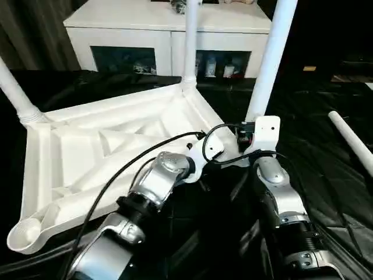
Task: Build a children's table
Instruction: Insert table leg to table base
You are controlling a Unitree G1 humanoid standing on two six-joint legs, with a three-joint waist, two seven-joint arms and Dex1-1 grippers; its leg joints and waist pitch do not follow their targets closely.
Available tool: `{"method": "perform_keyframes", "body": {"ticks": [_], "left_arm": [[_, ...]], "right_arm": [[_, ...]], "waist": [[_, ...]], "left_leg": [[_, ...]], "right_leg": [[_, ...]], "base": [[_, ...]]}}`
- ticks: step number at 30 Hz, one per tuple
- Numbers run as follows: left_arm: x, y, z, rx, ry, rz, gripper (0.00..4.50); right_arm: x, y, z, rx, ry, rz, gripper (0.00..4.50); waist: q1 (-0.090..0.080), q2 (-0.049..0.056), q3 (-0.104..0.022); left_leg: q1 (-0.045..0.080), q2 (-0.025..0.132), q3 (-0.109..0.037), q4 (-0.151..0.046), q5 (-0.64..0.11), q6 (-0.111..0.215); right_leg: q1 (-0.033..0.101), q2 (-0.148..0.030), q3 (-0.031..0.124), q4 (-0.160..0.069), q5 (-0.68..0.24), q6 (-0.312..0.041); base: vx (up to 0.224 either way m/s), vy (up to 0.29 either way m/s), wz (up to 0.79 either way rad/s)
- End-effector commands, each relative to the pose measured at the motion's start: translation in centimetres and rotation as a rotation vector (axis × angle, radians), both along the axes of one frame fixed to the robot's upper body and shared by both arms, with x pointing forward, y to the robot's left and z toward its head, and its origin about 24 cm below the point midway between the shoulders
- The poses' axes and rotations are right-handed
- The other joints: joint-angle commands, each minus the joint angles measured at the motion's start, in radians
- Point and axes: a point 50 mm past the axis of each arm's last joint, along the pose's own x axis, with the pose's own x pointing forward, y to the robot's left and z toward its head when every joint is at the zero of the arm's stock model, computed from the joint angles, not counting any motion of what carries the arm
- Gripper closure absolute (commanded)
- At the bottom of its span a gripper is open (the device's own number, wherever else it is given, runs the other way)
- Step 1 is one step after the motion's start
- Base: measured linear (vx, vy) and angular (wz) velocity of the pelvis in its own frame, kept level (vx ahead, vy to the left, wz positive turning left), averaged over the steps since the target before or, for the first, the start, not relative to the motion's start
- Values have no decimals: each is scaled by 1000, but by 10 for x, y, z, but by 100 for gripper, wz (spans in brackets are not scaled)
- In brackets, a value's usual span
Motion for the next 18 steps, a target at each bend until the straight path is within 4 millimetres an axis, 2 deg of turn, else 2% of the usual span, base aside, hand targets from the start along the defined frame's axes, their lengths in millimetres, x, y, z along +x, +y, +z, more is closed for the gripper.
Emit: {"method": "perform_keyframes", "body": {"ticks": [1,3,5,6,8,9,10,12,15,16,17,18], "left_arm": [[-1,10,5,-32,-57,-42,450],[-8,20,3,-21,-27,-111,450],[-13,26,3,-13,-22,-170,450],[-15,30,3,-5,-19,-185,450],[-18,39,3,4,-6,-219,450],[-20,47,4,21,-14,-246,450],[-20,47,4,21,-14,-248,450],[-24,54,6,5,0,-292,450],[-29,60,8,-4,13,-336,450],[-31,63,8,-1,20,-358,450],[-32,65,9,-2,27,-371,450],[-33,66,10,-3,30,-376,450]], "right_arm": [[-15,-1,-35,63,165,44,264],[-17,-3,-31,34,156,135,264],[-19,-3,-29,22,153,203,264],[-21,-4,-27,10,152,246,264],[-27,-6,-24,-5,155,346,264],[-32,-9,-21,-8,154,431,264],[-33,-10,-21,-8,154,435,264],[-40,-14,-17,-4,153,535,264],[-48,-21,-15,1,163,614,264],[-52,-24,-14,-7,172,659,264],[-56,-28,-14,-17,185,701,264],[-58,-30,-14,-25,194,726,264]], "waist": [[3,-12,-41],[1,-10,-41],[-1,-12,-41],[0,-12,-42],[1,-11,-44],[1,-10,-45],[2,-8,-48],[3,-10,-49],[6,-11,-47],[5,-13,-44],[5,-13,-44],[10,-11,-40]], "left_leg": [[-2,70,-33,-92,-298,50],[-3,75,-31,-92,-273,48],[-3,75,-29,-90,-257,52],[-3,76,-29,-89,-239,58],[1,76,-26,-85,-212,69],[-2,76,-26,-83,-172,81],[0,79,-24,-76,-118,101],[5,79,-20,-72,-90,117],[5,81,-18,-72,-97,130],[7,82,-17,-76,-138,118],[7,82,-17,-76,-138,118],[11,85,-18,-80,-183,96]], "right_leg": [[30,-63,32,-78,-312,-165],[32,-63,32,-72,-259,-181],[34,-61,32,-69,-232,-193],[38,-60,31,-65,-199,-203],[38,-59,32,-61,-151,-218],[42,-59,32,-54,-94,-233],[46,-60,31,-43,0,-260],[48,-59,30,-38,59,-291],[49,-60,30,-37,57,-308],[46,-59,29,-45,-19,-304],[46,-59,29,-45,-19,-304],[43,-59,31,-50,-96,-291]], "base": [[0,0,0],[0,0,0],[0,0,0],[0,0,0],[0,0,0],[0,0,0],[0,0,0],[0,0,0],[0,0,0],[0,0,0],[0,0,0],[0,0,0]]}}
